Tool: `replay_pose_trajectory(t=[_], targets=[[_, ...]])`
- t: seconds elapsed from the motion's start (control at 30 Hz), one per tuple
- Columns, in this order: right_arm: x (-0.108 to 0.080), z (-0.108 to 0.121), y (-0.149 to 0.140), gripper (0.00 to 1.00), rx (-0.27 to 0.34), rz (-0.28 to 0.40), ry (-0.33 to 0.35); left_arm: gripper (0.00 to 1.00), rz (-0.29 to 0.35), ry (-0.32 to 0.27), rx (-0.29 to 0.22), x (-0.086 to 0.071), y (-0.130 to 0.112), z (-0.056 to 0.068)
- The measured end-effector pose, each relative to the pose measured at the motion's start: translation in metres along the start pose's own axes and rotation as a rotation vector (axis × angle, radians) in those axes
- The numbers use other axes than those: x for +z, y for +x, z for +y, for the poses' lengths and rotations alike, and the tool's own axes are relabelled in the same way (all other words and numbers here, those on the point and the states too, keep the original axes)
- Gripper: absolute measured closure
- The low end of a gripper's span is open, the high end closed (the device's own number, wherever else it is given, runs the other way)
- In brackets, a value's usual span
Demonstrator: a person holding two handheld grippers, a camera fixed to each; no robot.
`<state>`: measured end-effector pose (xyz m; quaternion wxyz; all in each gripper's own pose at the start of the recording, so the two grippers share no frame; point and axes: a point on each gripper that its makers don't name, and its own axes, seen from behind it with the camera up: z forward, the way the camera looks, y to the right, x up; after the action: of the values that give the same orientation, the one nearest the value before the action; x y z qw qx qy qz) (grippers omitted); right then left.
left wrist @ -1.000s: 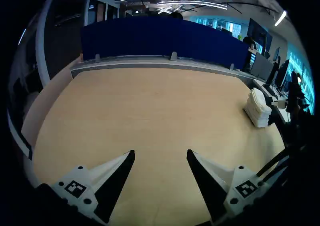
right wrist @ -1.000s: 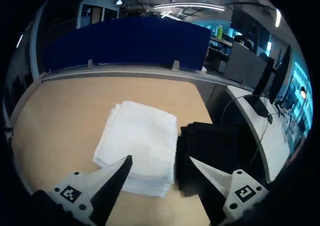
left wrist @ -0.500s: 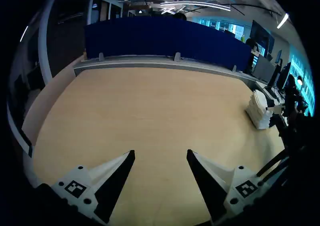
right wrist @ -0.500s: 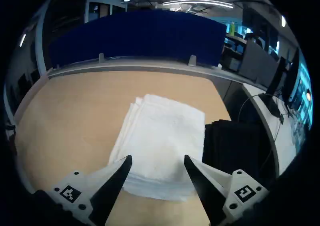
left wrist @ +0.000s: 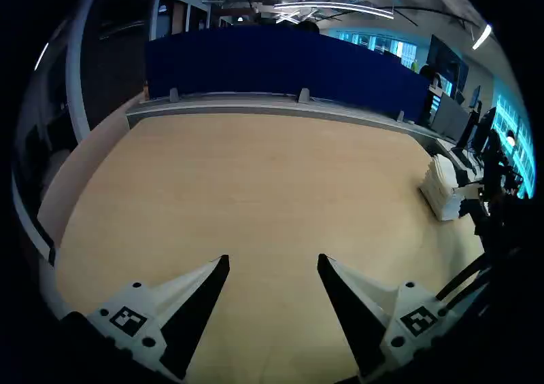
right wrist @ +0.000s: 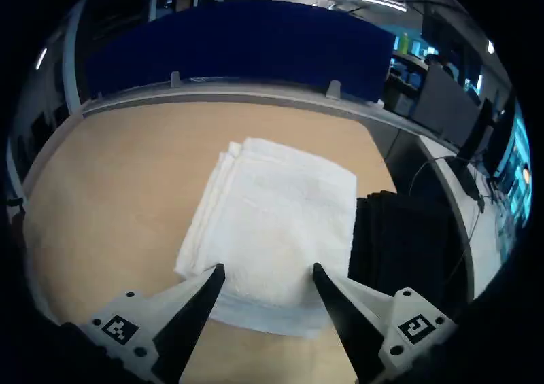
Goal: Fold towel
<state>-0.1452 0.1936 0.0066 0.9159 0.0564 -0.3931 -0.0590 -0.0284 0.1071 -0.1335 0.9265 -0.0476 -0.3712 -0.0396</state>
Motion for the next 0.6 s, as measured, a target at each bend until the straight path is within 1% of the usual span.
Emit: replay_pose_trajectory(t=[0.17, 0.3, 0.47, 0.6], targets=[[-0.002, 0.007, 0.037, 0.0, 0.009, 0.059, -0.009, 0.04, 0.002, 0.003, -0.004, 0.001, 0.002, -0.001], [0.004, 0.012, 0.064, 0.0, 0.023, 0.092, -0.009, 0.04, 0.003, 0.008, -0.006, 0.0, 0.003, -0.003], [0.023, 0.015, 0.083, 0.0, 0.032, 0.091, -0.005, 0.04, 0.001, 0.018, -0.006, -0.001, 0.001, -0.006], [0.042, 0.014, 0.085, 0.0, 0.031, 0.066, 0.002, 0.04, 0.0, 0.031, -0.009, -0.004, 0.0, -0.011]])
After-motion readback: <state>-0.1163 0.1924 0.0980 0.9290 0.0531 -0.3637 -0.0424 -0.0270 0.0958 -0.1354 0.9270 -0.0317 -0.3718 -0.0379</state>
